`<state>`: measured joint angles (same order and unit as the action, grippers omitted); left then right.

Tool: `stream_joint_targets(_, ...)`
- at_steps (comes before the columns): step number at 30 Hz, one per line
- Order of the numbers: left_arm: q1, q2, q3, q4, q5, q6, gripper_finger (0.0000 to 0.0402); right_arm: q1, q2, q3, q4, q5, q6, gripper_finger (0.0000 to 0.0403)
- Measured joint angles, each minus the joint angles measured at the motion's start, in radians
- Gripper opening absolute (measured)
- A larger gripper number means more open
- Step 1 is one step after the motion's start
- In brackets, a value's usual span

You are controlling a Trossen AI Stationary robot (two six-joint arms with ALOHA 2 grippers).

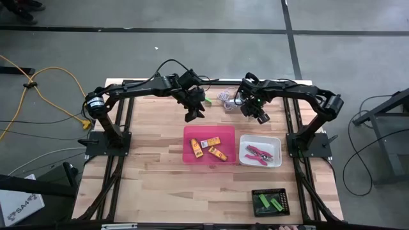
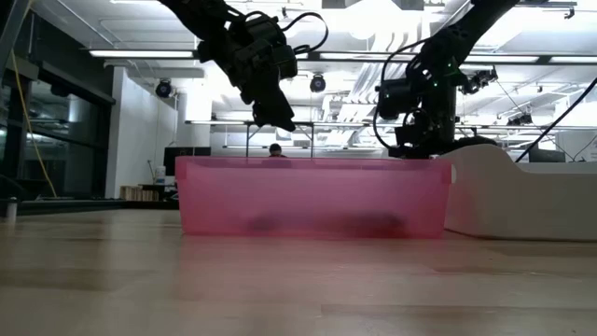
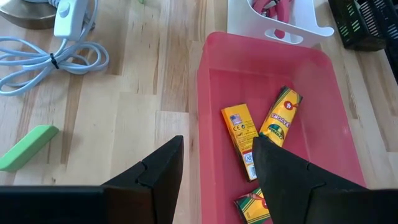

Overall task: Pick & Place School Supplies
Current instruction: Put the green eraser into the black bin

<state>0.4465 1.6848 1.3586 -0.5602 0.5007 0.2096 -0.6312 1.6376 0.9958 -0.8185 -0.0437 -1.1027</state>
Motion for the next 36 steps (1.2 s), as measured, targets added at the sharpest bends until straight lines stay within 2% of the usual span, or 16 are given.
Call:
stream_joint_targets(11, 0.000, 0.000, 0.000, -0.001, 0.000, 0.000, 0.0187, -0.006, 0.042, 0.000, 0.000, -0.001, 0.006, 0.0148)
stream_joint_targets(36, -0.007, 0.000, 0.000, -0.009, 0.001, -0.007, 0.0187, -0.024, 0.041, 0.000, -0.023, 0.007, 0.035, 0.0148)
